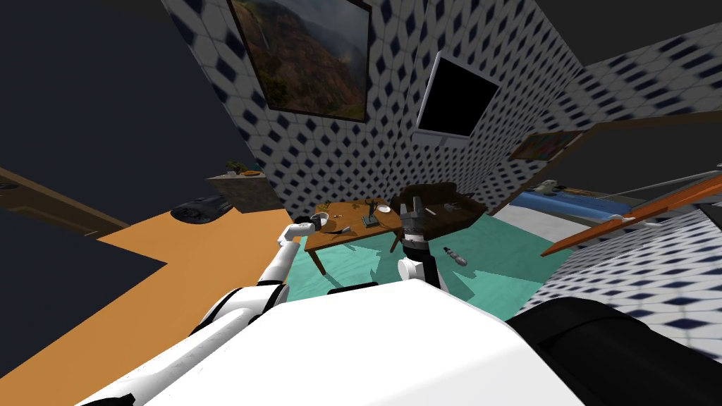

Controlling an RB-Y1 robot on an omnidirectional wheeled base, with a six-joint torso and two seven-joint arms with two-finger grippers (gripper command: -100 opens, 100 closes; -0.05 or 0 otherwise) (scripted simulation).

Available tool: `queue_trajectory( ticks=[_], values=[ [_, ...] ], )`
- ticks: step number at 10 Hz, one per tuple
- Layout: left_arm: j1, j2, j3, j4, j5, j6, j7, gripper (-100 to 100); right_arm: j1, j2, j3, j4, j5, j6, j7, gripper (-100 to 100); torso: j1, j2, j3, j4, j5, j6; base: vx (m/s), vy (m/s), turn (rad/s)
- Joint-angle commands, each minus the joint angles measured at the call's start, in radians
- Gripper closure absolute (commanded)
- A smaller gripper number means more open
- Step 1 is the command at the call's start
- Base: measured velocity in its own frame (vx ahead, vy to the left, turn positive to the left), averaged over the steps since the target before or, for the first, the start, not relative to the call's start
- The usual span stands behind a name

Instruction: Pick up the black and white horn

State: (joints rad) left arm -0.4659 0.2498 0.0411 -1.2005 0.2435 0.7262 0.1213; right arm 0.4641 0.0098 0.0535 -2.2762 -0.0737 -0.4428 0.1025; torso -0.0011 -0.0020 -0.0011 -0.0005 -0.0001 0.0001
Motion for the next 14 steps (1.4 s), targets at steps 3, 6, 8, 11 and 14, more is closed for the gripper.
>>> queue_trajectory(
  ticks=[3, 6, 8, 11, 14],
  values=[
    [-0.036, -0.004, -0.003, 0.094, 0.017, 0.031, 0.013, -100, 0.000, 0.000, 0.000, 0.000, 0.000, 0.000, 0.000, 0, 0.000, 0.000, 0.000, 0.000, 0.000, 0.000, 0.031, -0.001, -0.027],
    [-0.092, -0.015, -0.008, 0.190, 0.042, 0.088, 0.039, -100, 0.000, 0.000, 0.000, 0.000, 0.000, 0.000, 0.000, 0, 0.000, -0.001, -0.001, 0.000, 0.000, 0.000, 0.057, -0.003, -0.044],
    [-0.115, -0.020, -0.010, 0.254, 0.053, 0.113, 0.051, -100, 0.000, 0.000, 0.000, 0.000, 0.000, 0.000, 0.000, 0, 0.000, -0.001, -0.001, 0.000, 0.000, 0.000, 0.061, -0.001, -0.048],
    [-0.115, -0.020, -0.010, 0.285, 0.053, 0.113, 0.051, -100, 0.000, 0.000, 0.000, 0.000, 0.000, 0.000, 0.000, 0, 0.000, 0.000, 0.000, 0.000, 0.000, 0.000, 0.029, -0.003, -0.012],
    [-0.137, -0.026, -0.012, 0.345, 0.064, 0.135, 0.063, -100, 0.000, 0.000, 0.000, 0.000, 0.000, 0.000, 0.000, 0, 0.000, -0.001, 0.000, 0.000, 0.000, 0.000, 0.042, 0.001, -0.036]
  ],
)
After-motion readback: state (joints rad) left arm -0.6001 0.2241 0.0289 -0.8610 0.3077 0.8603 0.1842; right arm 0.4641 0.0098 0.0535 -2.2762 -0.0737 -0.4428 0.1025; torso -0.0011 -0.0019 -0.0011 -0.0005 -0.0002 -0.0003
